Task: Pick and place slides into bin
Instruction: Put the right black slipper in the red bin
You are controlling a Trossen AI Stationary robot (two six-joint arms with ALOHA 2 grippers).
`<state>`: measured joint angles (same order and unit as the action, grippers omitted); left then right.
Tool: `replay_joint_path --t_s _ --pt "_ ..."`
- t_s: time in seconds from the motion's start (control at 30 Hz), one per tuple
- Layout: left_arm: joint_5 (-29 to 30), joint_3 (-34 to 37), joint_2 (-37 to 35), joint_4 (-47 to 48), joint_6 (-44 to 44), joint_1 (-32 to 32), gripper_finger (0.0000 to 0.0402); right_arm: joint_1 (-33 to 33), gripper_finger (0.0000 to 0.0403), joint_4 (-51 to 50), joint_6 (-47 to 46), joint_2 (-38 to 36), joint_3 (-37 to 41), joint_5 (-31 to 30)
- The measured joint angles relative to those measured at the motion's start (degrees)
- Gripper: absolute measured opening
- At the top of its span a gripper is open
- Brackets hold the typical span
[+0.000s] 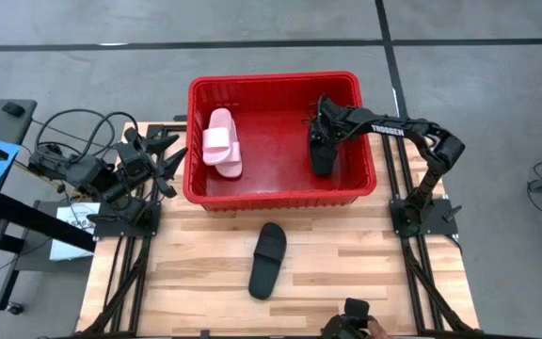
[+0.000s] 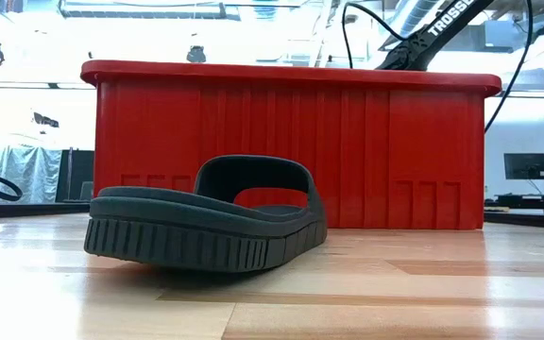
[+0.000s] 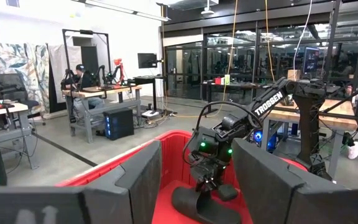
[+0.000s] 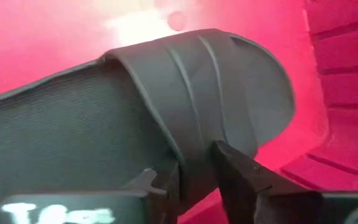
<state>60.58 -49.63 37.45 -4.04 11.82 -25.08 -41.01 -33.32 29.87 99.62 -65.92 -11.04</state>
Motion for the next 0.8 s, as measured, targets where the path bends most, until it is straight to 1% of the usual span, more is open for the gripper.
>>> replay_joint_path --t_s 0.13,0.33,0.47,0.6,0.8 --pt "0.01 0.0 0.0 0.0 0.0 -0.02 0.0187 0.02 0.0122 -0.01 0.02 0.01 0.01 0.23" --pt "0.0 0.0 0.0 0.0 -0.21 -0.02 0.0187 0.0 0.0189 -0.13 0.1 0.01 0.01 0.21" --pt "0.0 0.0 0.0 0.18 -0.42 0.0 0.0187 0.02 0.0222 -2.0 0.1 0.07 -0.92 0.22" --pt "0.0 0.0 0.0 0.22 -0.42 -0.02 0.0187 0.02 0.0239 -3.34 0.56 -0.46 -2.31 0.27" --pt "0.0 0.0 0.02 0.29 -0.42 0.0 0.0187 0.11 0.0245 -4.79 0.63 -3.54 -3.62 0.36"
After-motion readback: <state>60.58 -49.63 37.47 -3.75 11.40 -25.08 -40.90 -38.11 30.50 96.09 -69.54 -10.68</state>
